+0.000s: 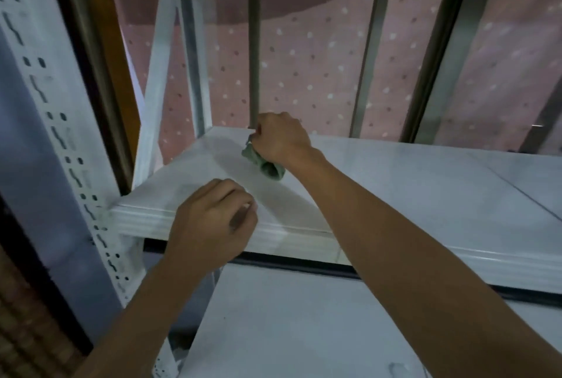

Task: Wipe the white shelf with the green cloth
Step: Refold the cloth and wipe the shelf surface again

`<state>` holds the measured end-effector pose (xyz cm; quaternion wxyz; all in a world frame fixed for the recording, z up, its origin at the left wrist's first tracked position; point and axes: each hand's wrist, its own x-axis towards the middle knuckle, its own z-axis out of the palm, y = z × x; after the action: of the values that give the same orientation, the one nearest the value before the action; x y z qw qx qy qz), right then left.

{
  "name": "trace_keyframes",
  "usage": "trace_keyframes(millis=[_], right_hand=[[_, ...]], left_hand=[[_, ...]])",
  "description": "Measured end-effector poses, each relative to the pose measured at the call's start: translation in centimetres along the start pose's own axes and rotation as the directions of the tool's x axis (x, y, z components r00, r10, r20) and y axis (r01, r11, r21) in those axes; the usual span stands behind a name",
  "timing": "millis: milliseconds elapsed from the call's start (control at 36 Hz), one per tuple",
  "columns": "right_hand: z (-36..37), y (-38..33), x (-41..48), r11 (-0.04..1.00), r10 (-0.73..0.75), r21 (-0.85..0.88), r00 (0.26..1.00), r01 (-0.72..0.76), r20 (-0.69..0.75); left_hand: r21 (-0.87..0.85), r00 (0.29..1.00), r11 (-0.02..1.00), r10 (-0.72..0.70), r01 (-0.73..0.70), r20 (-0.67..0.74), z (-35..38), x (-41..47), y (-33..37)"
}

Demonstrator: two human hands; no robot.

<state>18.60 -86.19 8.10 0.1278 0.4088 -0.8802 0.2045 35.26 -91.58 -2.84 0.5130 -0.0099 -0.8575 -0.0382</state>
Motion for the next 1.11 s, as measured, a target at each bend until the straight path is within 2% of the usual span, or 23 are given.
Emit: trace_keyframes(millis=[139,222,333,444,528,611,722,833,1111], right_hand=[[-1.6,8.1,-3.1,0.991,0.114,-0.078,0.993,-0.110,0.044],[-3.9,13.3,-5.3,0.977,0.178,-0.123,0.984,-0.177,-0.002],[-7.3,20.6,-8.7,0.942,0.279,-0.173,0.957,-0.289,-0.082],[-10.2,26.6,-12.7,0.882,0.405,-0.205,0.905,-0.424,-0.130],[-12.0,29.6,-14.9,0.841,0.447,-0.269,0.883,-0.469,-0.141],[-13.4,31.8,-16.7,0.784,0.467,-0.389,0.872,-0.484,-0.142],[-14.6,33.9,-18.3,0.705,0.482,-0.506,0.859,-0.498,-0.174],[-13.9,33.8,-18.9,0.761,0.435,-0.496,0.896,-0.419,-0.088],[-11.2,30.1,-18.0,0.829,0.298,-0.480,0.953,-0.286,-0.052]], left_hand=[[-0.143,0.971,0.989,0.071,-0.039,0.227,5.5,4.6,7.7],[-0.211,0.938,0.976,0.126,-0.059,0.323,7.7,6.3,12.3],[-0.301,0.896,0.949,0.213,-0.095,0.390,10.1,7.7,17.5],[-0.367,0.866,0.927,0.246,-0.078,0.435,12.1,9.0,22.2],[-0.383,0.845,0.920,0.266,-0.080,0.463,13.5,9.9,25.4],[-0.382,0.823,0.922,0.264,-0.063,0.503,14.5,10.4,27.4],[-0.359,0.827,0.932,0.239,-0.048,0.509,15.3,10.6,28.1],[-0.337,0.858,0.939,0.222,-0.061,0.463,15.3,10.3,27.6],[-0.298,0.900,0.954,0.165,-0.041,0.404,12.0,7.3,22.6]])
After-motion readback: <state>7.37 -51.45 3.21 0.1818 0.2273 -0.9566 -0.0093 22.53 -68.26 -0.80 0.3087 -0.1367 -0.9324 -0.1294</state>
